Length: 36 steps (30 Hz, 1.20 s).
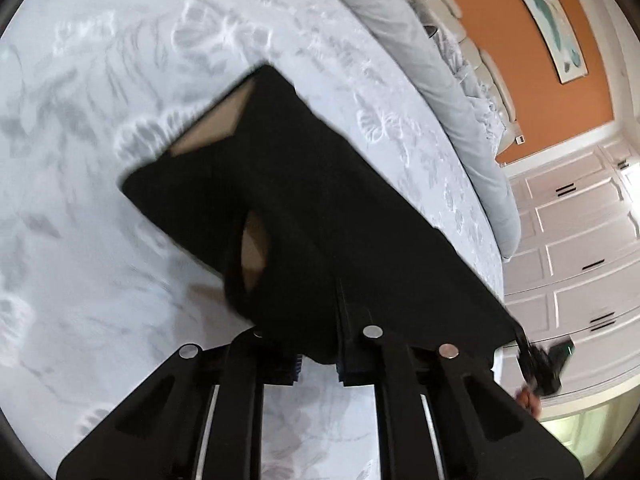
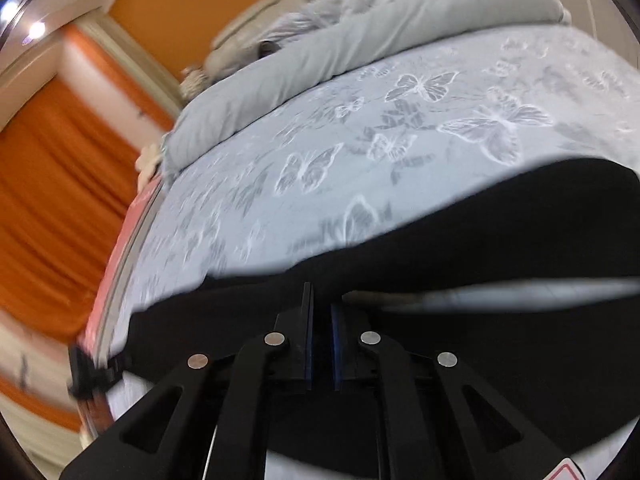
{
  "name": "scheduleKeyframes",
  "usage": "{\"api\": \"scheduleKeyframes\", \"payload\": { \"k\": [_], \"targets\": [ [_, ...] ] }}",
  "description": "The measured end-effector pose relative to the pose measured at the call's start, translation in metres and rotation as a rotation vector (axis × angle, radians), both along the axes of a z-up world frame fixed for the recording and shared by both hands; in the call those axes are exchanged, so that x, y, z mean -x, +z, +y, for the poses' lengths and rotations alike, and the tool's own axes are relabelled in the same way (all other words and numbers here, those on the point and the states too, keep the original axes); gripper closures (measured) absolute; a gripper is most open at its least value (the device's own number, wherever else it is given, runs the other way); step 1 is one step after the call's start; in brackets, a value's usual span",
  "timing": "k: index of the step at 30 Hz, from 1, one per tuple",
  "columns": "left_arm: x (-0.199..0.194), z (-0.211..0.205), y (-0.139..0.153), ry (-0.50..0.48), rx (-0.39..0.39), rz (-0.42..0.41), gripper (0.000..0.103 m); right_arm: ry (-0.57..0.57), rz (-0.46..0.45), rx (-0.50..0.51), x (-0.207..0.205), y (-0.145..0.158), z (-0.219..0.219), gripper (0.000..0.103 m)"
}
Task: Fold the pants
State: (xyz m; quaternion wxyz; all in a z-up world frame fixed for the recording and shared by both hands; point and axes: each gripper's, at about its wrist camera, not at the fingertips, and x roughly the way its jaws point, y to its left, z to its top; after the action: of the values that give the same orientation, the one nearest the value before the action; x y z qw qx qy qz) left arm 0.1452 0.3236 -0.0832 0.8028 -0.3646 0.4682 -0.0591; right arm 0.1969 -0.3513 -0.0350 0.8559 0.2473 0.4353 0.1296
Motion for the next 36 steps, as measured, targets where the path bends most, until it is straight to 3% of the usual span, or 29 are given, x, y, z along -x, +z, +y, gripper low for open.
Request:
{"api": "scheduleKeyframes", "payload": {
  "k": [2, 4, 6, 8, 9, 10, 12, 14, 17, 19, 23, 24, 26, 28, 29, 32, 36],
  "targets": [
    [0.004, 0.006, 0.003, 0.01, -0.051, -0.006, 0.093, 0.01, 0.031, 0.037, 0.022, -0.016, -0.003, 0.095],
    [0.002, 0.011, -0.012, 0.015, -0.069, 0.045, 0.091, 0.024, 0.131, 0.18, 0.037, -0.057, 0.0, 0.068],
    [0.007, 0.011, -0.023, 0.041, -0.078, 0.082, 0.091, -0.031, 0.211, 0.283, 0.049, -0.078, -0.012, 0.068],
    [0.022, 0.001, -0.01, 0.045, -0.115, 0.064, 0.091, -0.077, 0.181, 0.179, 0.063, -0.063, -0.037, 0.068],
    [0.025, -0.005, -0.001, 0.038, -0.151, 0.046, 0.091, -0.129, 0.12, 0.154, 0.075, -0.041, -0.056, 0.061],
    [0.03, -0.022, 0.018, 0.017, -0.235, 0.009, 0.091, -0.168, 0.068, 0.156, 0.085, -0.026, -0.068, 0.039],
    [0.033, -0.058, 0.046, -0.041, -0.343, -0.049, 0.085, -0.28, -0.05, 0.19, 0.104, 0.004, -0.1, 0.015],
    [0.035, -0.108, 0.073, -0.141, -0.388, -0.117, 0.082, -0.352, -0.067, 0.204, 0.099, 0.013, -0.131, 0.015],
    [0.026, -0.178, 0.086, -0.264, -0.277, -0.165, 0.082, -0.412, -0.007, 0.133, 0.072, -0.004, -0.172, 0.015],
    [0.018, -0.224, 0.084, -0.35, -0.21, -0.172, 0.081, -0.466, 0.054, 0.116, 0.054, -0.024, -0.194, 0.016],
    [0.008, -0.309, 0.066, -0.475, -0.204, -0.173, 0.081, -0.564, 0.151, 0.152, 0.034, -0.064, -0.228, 0.018],
    [0.009, -0.326, 0.062, -0.504, -0.206, -0.182, 0.081, -0.559, 0.179, 0.136, 0.025, -0.078, -0.236, 0.024],
    [0.008, -0.362, 0.048, -0.556, -0.226, -0.19, 0.081, -0.517, 0.198, 0.111, 0.011, -0.095, -0.241, 0.046],
    [0.008, -0.385, 0.033, -0.607, -0.246, -0.193, 0.081, -0.457, 0.185, 0.135, -0.002, -0.105, -0.239, 0.09],
    [0.01, -0.392, 0.027, -0.625, -0.259, -0.193, 0.081, -0.425, 0.18, 0.14, -0.008, -0.108, -0.236, 0.09],
    [0.014, -0.407, 0.008, -0.666, -0.304, -0.194, 0.08, -0.373, 0.14, 0.144, -0.005, -0.092, -0.232, 0.095],
    [0.014, -0.395, -0.004, -0.65, -0.328, -0.17, 0.08, -0.342, 0.002, 0.095, 0.045, -0.013, -0.244, 0.095]
  ]
}}
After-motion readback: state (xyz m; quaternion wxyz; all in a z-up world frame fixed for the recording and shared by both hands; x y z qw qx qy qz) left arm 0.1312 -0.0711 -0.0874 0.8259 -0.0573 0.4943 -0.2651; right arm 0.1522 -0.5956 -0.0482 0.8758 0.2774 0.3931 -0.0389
